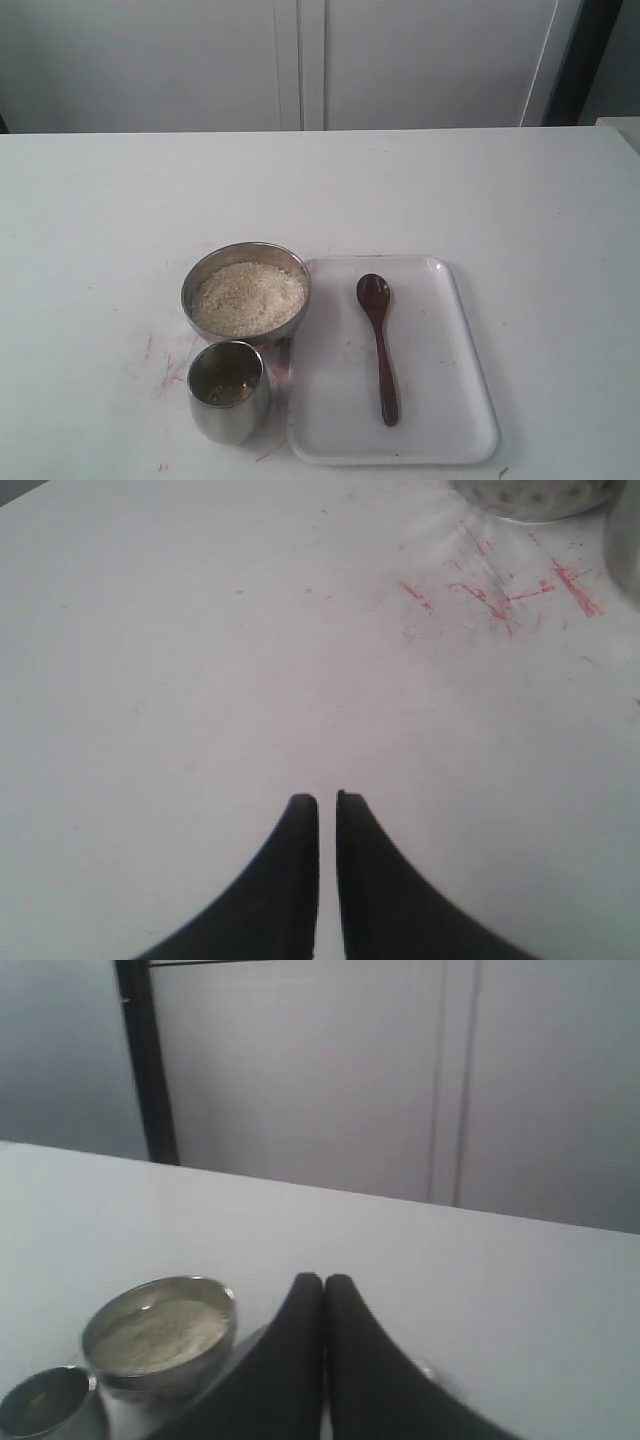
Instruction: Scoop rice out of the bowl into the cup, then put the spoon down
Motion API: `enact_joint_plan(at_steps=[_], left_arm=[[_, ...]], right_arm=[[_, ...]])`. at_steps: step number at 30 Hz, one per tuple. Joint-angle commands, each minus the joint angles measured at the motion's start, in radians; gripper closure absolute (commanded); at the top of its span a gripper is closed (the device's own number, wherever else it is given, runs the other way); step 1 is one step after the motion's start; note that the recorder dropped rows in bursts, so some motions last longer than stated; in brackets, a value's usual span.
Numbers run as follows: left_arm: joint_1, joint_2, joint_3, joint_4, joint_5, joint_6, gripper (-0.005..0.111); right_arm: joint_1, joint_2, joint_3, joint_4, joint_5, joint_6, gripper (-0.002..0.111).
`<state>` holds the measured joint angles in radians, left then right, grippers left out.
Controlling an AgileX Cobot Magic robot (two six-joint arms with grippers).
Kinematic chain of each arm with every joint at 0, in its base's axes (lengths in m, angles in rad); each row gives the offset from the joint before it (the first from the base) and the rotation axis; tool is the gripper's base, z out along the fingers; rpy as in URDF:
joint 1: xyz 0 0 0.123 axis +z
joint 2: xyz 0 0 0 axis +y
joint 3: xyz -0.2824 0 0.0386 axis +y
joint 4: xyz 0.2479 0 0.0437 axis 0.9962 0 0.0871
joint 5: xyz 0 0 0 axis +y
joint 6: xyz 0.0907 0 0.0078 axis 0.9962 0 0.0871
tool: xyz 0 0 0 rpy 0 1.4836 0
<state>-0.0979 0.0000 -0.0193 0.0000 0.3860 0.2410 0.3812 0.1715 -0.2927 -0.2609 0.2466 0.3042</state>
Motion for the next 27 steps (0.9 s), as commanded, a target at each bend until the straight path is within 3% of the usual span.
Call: enact_joint_plan(at_steps=[1, 9, 18, 27], left_arm=[[-0.005, 0.0, 0.009, -0.006, 0.049, -0.006, 0.092], [-0.005, 0.0, 0.009, -0.006, 0.049, -0.006, 0.092], [-0.005, 0.0, 0.009, -0.006, 0.049, -0.006, 0.092], [-0.005, 0.0, 0.009, -0.006, 0.049, -0.006, 0.092]], right_arm=[[-0.15, -0.071, 0.109, -0.006, -0.074, -0.013, 0.108], [-0.306, -0.155, 0.227, -0.004, -0.147, -0.013, 0.108], [-0.374, -0.171, 0.293, 0.002, -0.159, -0.004, 0.108], [-0.392, -0.171, 0.293, -0.008, -0.038, -0.04, 0.108]])
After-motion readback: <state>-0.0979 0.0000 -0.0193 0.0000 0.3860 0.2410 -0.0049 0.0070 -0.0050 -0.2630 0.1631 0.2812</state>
